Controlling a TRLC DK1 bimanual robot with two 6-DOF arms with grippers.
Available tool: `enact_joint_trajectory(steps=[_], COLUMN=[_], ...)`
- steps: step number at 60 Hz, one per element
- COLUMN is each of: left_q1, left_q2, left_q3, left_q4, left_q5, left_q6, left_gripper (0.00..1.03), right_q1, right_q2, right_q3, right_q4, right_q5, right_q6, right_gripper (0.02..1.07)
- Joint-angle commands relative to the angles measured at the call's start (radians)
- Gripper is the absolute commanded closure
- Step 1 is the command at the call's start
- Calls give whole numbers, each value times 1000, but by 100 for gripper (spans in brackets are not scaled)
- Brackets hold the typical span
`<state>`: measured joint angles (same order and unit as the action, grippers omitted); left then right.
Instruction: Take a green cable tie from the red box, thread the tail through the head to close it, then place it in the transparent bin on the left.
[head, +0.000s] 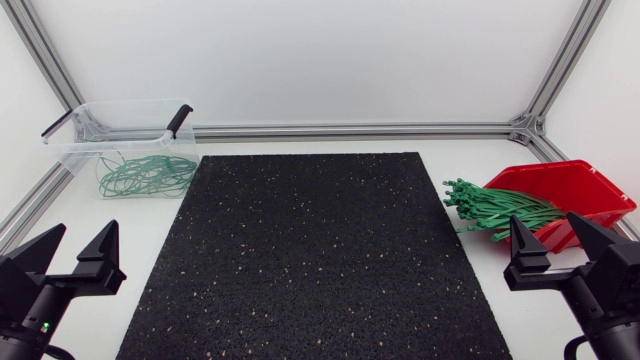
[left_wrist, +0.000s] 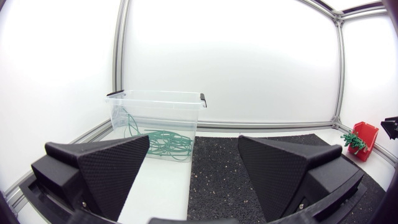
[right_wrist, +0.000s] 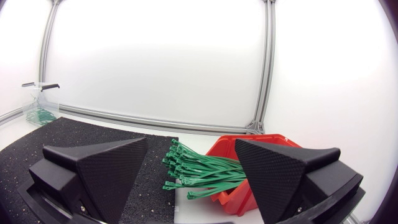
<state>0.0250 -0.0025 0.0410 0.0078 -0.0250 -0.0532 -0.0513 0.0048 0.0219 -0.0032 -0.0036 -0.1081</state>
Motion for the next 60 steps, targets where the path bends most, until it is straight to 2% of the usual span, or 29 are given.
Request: enact_joint_trajectory(steps=[1,32,45,60], left_q1=[0,-4,3,3], left_q2=[-10,-10,-8,-10], left_q3=[-39,-39,-39,-39], left_q4=[-15,-15,-15,-15], left_q5=[-7,-7,-7,-7], left_q6=[-20,-20,-20,-20], left_gripper=[4,4,4,4], right_q1=[8,11,25,25], right_q2=[-11,-11,3,158], right_q3=[-22,13,156,377], right_q4=[-1,-6,-87,-202], right_q5=[-4,-1,10,13], right_q6=[8,8,10,24], right_gripper=[5,5,5,5])
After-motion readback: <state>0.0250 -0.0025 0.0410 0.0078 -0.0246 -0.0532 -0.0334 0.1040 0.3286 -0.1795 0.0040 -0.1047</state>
